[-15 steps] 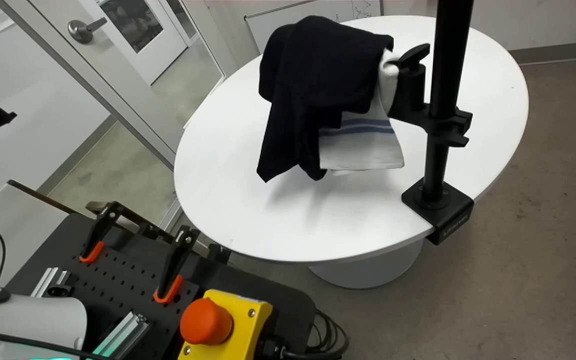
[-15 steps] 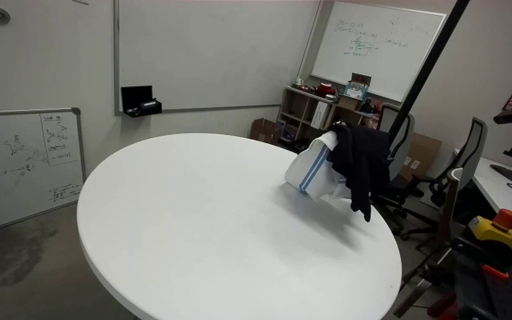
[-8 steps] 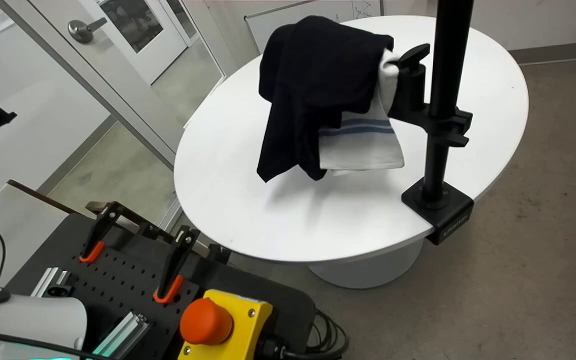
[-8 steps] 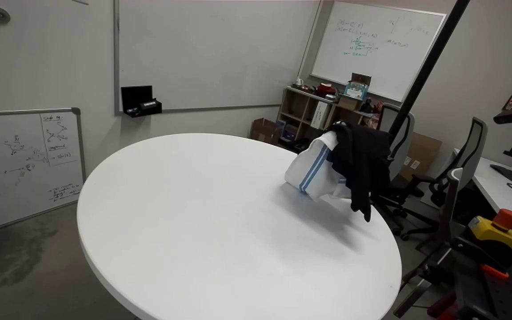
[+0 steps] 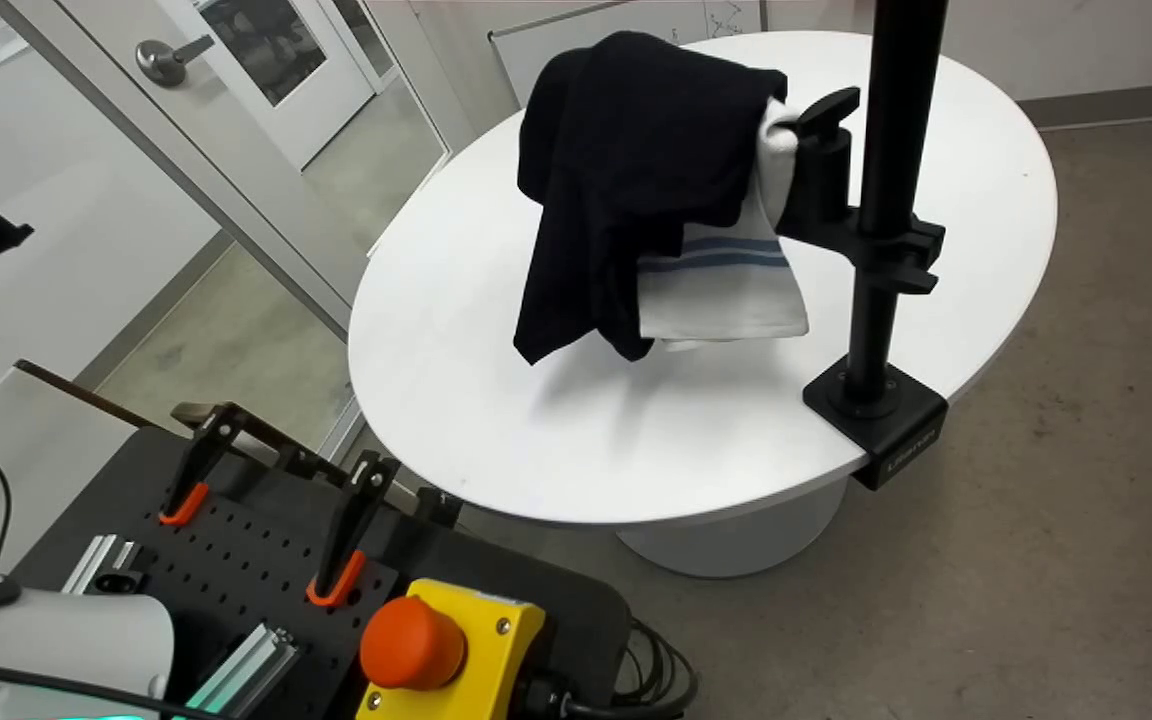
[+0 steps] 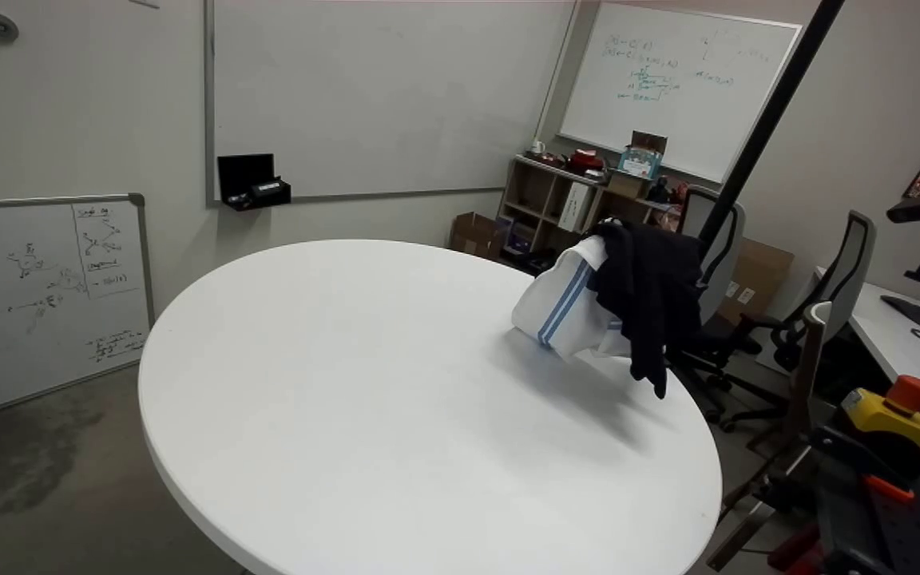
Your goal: Remove the black piece of clothing from the rack and put it on the table.
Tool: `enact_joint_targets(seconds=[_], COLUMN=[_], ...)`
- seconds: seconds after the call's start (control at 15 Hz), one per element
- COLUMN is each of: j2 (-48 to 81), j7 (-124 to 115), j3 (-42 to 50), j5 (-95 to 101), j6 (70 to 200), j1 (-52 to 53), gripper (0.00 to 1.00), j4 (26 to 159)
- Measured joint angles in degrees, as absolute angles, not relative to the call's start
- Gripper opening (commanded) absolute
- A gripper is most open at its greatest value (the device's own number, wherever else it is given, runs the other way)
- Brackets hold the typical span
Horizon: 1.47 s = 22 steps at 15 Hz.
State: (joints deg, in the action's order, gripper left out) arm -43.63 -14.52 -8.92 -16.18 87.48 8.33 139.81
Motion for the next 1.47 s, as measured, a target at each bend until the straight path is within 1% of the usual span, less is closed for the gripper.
enact_joint_targets(seconds=[0.53,0.93,1.47], j2=[-43.4,-41.6,-36.6], j7=[-14.5,-14.9,-18.2], j3=[-8.9,-7.8,-4.1], j5=[-16.1,-15.5,-12.5], j6=[89.2,94.3,102.3], j1=[4.3,-0.6,-7.1], gripper=[1.0,1.0,1.0], j4=[139.8,139.5,137.7])
